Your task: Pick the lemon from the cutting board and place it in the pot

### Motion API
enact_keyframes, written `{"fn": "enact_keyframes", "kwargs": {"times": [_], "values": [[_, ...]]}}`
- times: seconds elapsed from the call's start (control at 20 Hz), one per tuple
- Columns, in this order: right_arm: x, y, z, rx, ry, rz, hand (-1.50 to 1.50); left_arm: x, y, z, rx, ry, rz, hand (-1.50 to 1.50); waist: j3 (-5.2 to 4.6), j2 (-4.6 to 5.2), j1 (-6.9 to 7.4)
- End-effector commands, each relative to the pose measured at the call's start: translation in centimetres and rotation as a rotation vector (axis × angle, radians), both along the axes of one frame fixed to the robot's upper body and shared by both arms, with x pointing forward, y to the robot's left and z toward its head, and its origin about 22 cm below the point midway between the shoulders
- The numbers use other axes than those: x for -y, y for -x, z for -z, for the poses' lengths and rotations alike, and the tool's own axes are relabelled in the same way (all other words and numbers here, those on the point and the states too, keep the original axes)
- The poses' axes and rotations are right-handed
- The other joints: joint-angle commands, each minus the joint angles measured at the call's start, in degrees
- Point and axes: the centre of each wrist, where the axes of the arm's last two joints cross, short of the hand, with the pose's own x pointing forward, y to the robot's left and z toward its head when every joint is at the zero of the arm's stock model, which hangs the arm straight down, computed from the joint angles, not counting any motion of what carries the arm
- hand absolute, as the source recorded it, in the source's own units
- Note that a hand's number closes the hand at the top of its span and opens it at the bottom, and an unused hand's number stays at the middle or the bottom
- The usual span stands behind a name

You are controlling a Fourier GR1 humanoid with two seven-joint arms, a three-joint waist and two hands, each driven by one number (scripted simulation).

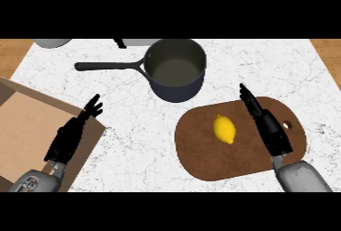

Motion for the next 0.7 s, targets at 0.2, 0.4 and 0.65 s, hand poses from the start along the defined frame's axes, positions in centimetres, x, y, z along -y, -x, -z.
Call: {"fn": "enact_keyframes", "kwargs": {"times": [0.2, 0.4, 0.65], "values": [[1.2, -6.5, -7.1, 0.16, -0.069, -0.221, 1.5, -0.6, -2.3, -7.0, 0.206, 0.165, -0.156, 0.0, -2.03, 1.37, 4.93], [6.0, -8.0, -6.6, 0.289, 0.219, -0.169, -1.5, 0.7, -3.4, -9.4, 0.216, 0.281, -0.2, 0.0, -1.91, 2.13, 4.17], [9.7, -8.9, -5.5, 0.413, 0.008, -0.336, -1.5, 0.8, -2.1, -8.1, 0.224, 0.273, -0.246, 0.0, -1.95, 1.55, 2.72]]}}
